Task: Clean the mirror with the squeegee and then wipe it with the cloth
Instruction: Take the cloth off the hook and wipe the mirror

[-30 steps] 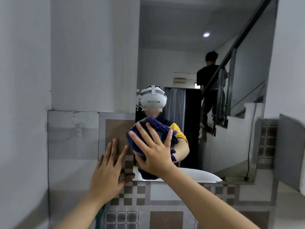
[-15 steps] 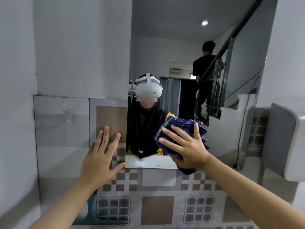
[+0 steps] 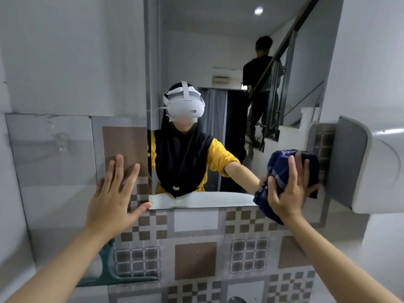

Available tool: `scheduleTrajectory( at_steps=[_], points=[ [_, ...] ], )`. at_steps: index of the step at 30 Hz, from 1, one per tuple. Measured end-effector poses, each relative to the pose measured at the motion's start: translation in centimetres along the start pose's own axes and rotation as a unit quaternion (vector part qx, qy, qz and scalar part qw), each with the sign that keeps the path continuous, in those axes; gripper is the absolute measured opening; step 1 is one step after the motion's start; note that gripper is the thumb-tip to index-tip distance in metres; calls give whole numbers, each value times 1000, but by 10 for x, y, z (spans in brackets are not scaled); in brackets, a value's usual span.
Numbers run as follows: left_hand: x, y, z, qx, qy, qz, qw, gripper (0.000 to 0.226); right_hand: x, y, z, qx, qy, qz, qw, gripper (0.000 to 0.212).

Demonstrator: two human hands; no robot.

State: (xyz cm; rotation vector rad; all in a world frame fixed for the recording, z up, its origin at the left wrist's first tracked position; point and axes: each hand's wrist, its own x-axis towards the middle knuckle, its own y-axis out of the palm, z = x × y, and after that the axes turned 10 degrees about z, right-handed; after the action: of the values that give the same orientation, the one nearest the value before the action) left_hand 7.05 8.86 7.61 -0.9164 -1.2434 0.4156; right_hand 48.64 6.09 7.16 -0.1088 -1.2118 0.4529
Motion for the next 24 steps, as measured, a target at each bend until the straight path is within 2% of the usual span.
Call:
scheduleTrajectory(
  at_steps=[3,7,11,19,22,24],
  points=[
    [0,1,0,2,1,-3,1000,99,-20,15,18,87,82,-46,992,71],
    [0,2,1,0,2,-6,1000,99,-35,35,54,127,144,-91,977,72],
    [0,2,1,-8,5,-10,1000,97,-48,54,93,143,162,-108,970,71],
    [-3,-5,0,-70,14,-2,997,89,-92,90,205,229,142,17,963,67],
    [-7,-16,0,-184,38,-9,982,74,-109,99,243,259,112,80,956,72],
    [-14,-31,3,-304,41,-3,952,62,-118,103,265,287,73,124,947,79]
  ],
)
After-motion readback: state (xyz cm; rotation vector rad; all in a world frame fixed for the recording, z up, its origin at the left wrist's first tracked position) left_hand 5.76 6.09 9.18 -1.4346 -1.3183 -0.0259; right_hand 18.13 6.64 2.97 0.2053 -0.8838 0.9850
